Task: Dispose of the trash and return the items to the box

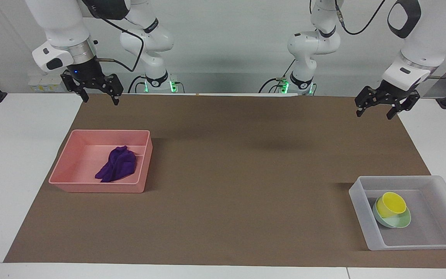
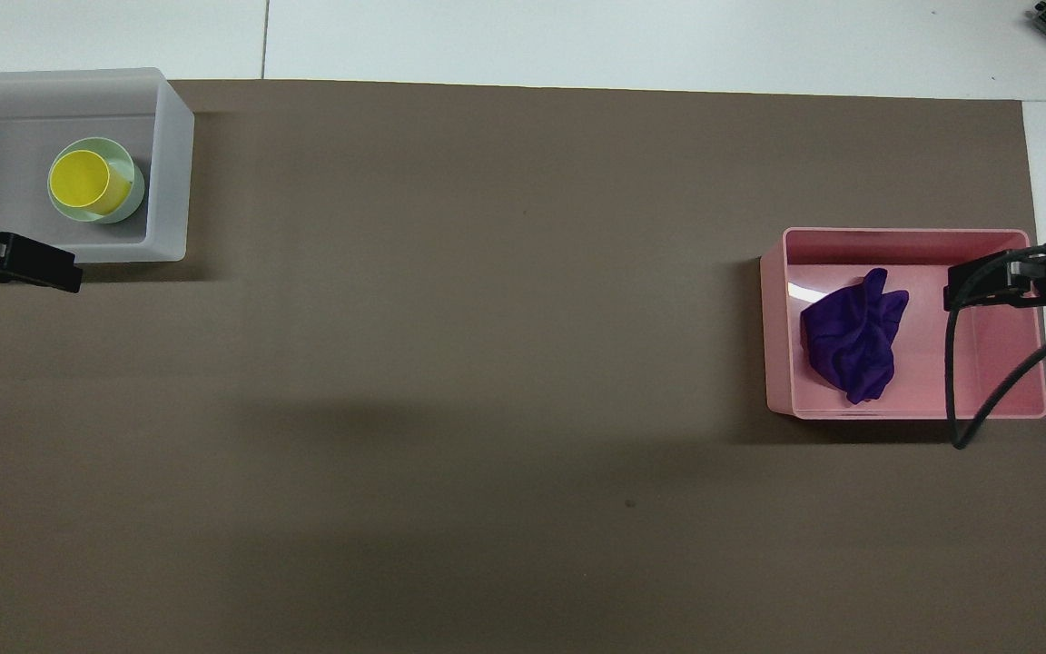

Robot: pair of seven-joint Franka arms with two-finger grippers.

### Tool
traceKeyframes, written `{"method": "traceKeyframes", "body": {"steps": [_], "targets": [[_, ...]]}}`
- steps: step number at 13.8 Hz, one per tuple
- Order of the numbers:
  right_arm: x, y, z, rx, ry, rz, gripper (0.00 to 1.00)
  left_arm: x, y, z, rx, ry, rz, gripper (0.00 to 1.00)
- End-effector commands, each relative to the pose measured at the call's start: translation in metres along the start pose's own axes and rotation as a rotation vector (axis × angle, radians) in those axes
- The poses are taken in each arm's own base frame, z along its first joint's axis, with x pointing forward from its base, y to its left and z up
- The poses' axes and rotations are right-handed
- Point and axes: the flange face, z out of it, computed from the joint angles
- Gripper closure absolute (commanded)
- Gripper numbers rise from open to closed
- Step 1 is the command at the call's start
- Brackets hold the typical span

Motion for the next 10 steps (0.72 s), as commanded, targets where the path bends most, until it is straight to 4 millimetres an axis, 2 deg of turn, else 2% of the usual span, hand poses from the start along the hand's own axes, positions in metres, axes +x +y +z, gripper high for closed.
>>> {"method": "traceKeyframes", "body": {"steps": [1,4,10], "targets": [[-0.008,0.0,0.0,0.001,-0.002,0.006,0.0,-0.018,0.006,-0.004,-0.01,-0.004,0.005,0.0],[-0.008,0.0,0.0,0.001,-0.002,0.004,0.0,-0.022,0.002,0.005,-0.013,-0.022,-0.009,0.0],[-0.007,0.001,0.0,0.001,-0.002,0.003,0.0,-0.024,-0.003,0.009,-0.013,-0.015,-0.008,0.0]]}}
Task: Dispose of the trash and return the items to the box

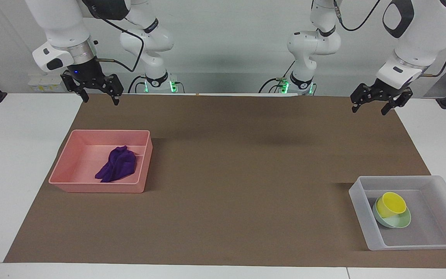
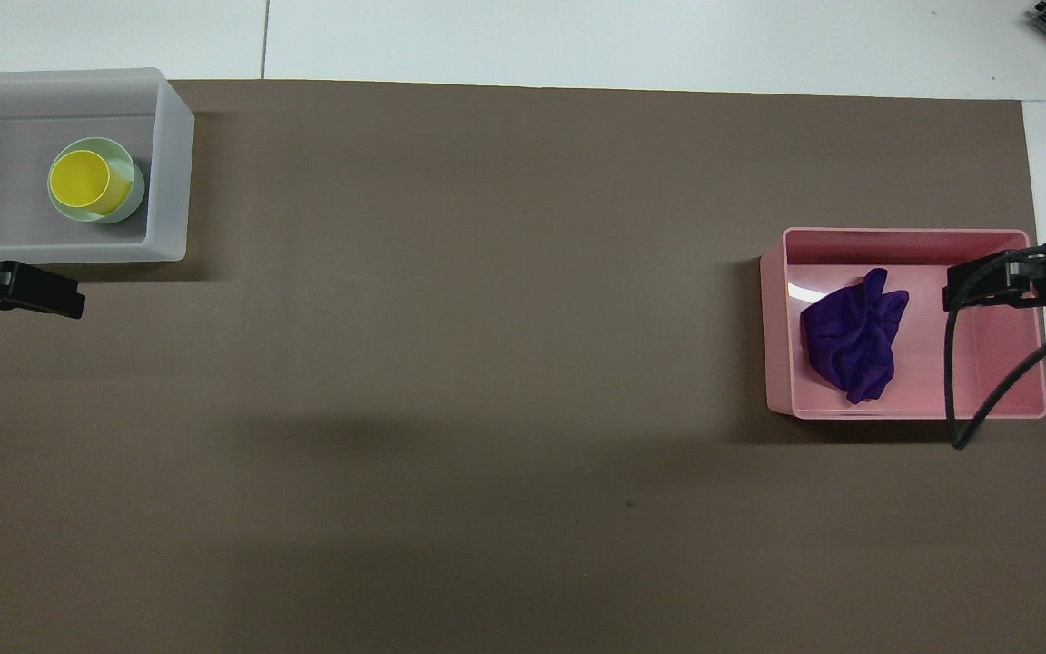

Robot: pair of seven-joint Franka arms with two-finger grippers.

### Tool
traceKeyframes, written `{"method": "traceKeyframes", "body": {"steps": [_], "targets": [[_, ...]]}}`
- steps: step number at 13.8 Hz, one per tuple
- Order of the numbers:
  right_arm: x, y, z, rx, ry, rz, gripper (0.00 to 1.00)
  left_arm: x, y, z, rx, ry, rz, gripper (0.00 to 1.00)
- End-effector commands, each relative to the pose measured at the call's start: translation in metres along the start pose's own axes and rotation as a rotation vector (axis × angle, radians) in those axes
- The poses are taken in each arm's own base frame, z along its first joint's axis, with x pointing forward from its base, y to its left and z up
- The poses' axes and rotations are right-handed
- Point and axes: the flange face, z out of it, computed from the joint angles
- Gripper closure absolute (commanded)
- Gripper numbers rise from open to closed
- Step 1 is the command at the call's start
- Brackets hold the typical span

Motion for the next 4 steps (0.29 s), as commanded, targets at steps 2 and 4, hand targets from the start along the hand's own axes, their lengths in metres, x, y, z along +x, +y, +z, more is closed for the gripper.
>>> {"method": "traceKeyframes", "body": {"steps": [2,4], "targets": [[-0.0074,0.0011,-0.0005,0.002,-0.001,0.003,0.0,-0.009,0.0002,-0.0013,-0.008,0.021,0.002,0.0],[-0.0074,0.0011,-0.0005,0.002,-0.001,0.003,0.0,-0.0093,0.0002,-0.001,-0.009,0.018,0.002,0.0]]}}
